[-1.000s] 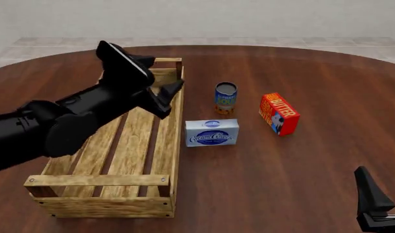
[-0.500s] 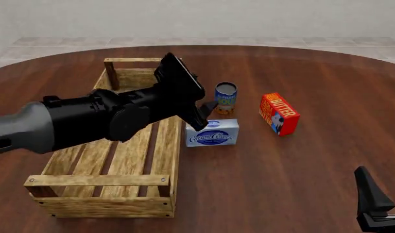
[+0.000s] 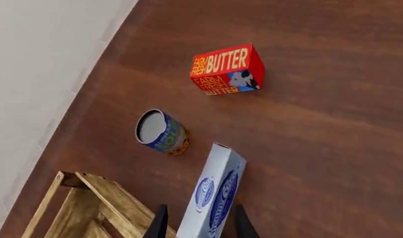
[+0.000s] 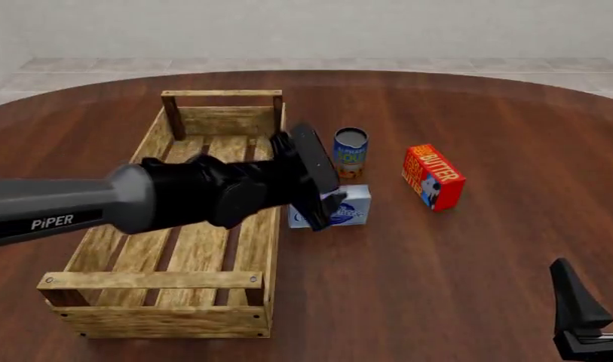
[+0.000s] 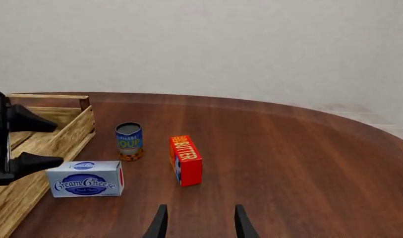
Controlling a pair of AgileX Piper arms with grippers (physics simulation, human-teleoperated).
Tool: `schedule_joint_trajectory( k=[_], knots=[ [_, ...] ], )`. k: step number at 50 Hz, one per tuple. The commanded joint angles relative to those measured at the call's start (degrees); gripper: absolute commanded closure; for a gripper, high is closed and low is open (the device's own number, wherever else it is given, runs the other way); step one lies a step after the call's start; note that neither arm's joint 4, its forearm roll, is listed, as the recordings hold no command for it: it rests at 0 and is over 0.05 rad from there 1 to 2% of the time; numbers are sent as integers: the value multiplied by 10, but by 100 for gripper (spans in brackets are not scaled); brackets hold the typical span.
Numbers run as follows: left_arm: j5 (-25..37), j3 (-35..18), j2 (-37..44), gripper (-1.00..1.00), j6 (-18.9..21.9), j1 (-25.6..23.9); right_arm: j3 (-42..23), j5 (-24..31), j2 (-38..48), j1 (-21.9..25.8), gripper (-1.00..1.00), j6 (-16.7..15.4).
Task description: Pick up the cream cheese and put it in the tray.
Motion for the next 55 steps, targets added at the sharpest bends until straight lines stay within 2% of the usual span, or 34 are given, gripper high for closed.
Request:
schedule_joint_trajectory(
  k=[1,4,7,9,20,26,31,34,40,47,55],
  knots=[
    [6,-2,25,-100,38,5,0,0,0,0,-100,0],
    [3,-2,28,-100,42,9,0,0,0,0,-100,0],
    [-24,17,32,-100,73,15,0,0,0,0,-100,0],
    [-42,22,36,-100,78,20,0,0,0,0,-100,0],
    [-47,21,57,-100,73,18,0,0,0,0,-100,0],
    [-51,25,69,-100,86,11,0,0,0,0,-100,0],
    [-62,20,78,-100,104,25,0,0,0,0,-100,0],
    [-57,16,75,-100,96,21,0,0,0,0,-100,0],
    [-73,16,92,-100,109,27,0,0,0,0,-100,0],
    [-101,21,107,-100,138,42,0,0,0,0,-100,0],
    [-94,12,114,-100,135,36,0,0,0,0,-100,0]
  ],
)
